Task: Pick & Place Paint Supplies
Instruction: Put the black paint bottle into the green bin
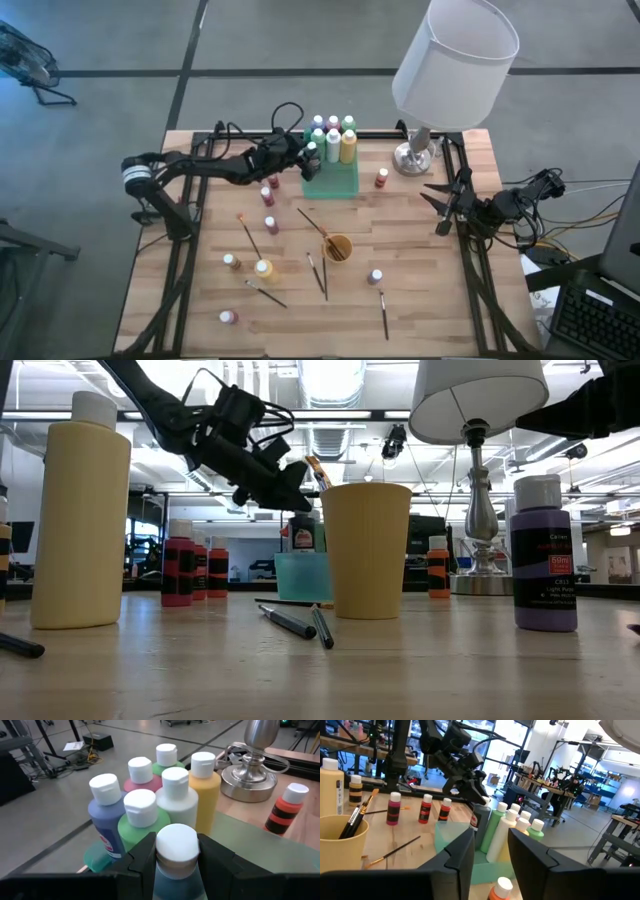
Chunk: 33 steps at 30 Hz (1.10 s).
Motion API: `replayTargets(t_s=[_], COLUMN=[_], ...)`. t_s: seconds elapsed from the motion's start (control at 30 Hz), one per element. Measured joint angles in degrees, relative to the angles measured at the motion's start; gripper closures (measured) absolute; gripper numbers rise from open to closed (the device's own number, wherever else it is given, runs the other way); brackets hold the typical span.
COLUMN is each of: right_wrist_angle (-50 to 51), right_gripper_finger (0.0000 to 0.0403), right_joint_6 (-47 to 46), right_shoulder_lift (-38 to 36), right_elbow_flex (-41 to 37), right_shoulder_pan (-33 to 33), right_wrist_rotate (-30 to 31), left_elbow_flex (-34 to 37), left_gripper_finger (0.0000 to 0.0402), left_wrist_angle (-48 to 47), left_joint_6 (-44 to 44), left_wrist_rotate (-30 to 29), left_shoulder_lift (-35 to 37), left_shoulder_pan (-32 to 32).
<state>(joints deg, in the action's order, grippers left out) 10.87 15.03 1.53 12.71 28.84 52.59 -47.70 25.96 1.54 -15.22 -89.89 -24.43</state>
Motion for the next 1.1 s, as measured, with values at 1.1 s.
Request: replayTargets(t_s=[1.1], right_wrist_angle=[0.0], right_gripper_finger=[0.0216], right_joint_6=[0.0], right_shoulder_lift=[0.0], right_elbow_flex=[0.0], right_shoulder_pan=[0.0], right_wrist_rotate=[0.0], left_elbow_flex=[-3.7], left_gripper_finger=[0.0280], left_wrist_angle=[1.5], left_joint_6=[0.1], left_wrist_rotate=[1.2], left_shoulder_lift=[-4.9], left_shoulder_pan=[-1.4])
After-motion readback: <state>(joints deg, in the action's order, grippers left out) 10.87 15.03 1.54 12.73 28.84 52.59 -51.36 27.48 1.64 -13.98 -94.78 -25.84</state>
